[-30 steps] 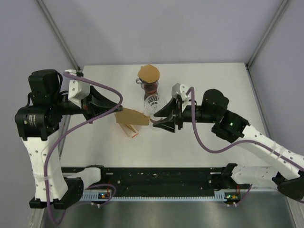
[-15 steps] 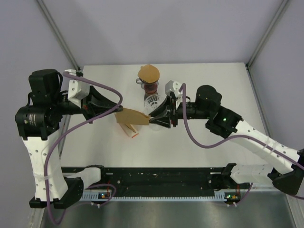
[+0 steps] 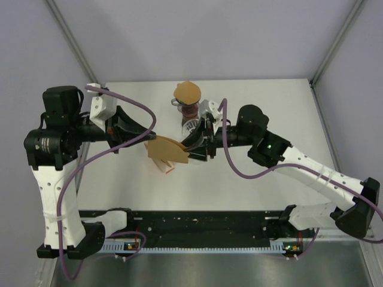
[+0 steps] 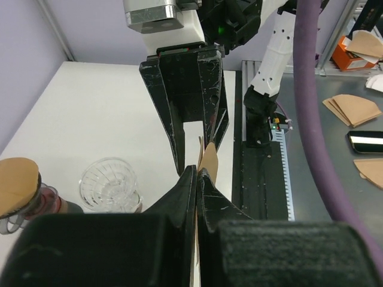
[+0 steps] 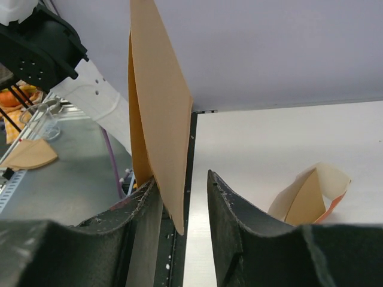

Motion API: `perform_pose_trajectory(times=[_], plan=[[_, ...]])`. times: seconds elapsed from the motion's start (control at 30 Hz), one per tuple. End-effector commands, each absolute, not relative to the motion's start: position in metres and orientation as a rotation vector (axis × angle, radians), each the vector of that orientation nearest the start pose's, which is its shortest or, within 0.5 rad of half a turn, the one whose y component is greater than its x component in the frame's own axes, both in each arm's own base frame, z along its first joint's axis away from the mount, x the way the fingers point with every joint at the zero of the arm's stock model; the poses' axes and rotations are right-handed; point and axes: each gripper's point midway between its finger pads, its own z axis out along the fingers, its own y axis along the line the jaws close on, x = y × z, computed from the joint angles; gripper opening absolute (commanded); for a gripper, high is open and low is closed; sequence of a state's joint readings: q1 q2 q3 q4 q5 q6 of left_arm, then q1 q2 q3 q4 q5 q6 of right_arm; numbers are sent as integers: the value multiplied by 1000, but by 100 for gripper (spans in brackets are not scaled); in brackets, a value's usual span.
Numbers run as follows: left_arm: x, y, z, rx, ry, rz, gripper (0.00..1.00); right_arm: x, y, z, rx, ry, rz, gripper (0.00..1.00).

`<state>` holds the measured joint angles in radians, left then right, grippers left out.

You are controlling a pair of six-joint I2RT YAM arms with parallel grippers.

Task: Place the coffee filter in the dripper
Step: Adjust the coffee filter.

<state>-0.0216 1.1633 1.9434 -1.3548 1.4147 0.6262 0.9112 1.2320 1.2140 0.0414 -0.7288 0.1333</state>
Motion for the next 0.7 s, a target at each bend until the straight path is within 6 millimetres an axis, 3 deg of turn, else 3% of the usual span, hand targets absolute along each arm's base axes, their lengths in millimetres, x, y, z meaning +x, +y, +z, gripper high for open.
perform_pose_trajectory(times=[0.0,0.13,0.27,0.33,0.47,0.57,0.67], plan=[[123,-174,457,1118,1457,-1213,0,126,381,415,-1195,1114,1426,34],[144,-173,447,1071,1536,-1198,0,127,385,413,-1177,1126,1444,15],[180,-174,435,985,1635,-1147,0,139,391,399,-1123,1219,1447,1],[195,-175,422,945,1693,-1131,0,145,394,380,-1084,1307,1459,0],[206,-184,394,937,1756,-1189,0,151,393,339,-988,1462,1520,0],[205,-191,386,956,1746,-1263,0,151,393,321,-956,1510,1547,0],[202,-197,380,1005,1726,-1280,0,149,393,316,-958,1504,1563,9]])
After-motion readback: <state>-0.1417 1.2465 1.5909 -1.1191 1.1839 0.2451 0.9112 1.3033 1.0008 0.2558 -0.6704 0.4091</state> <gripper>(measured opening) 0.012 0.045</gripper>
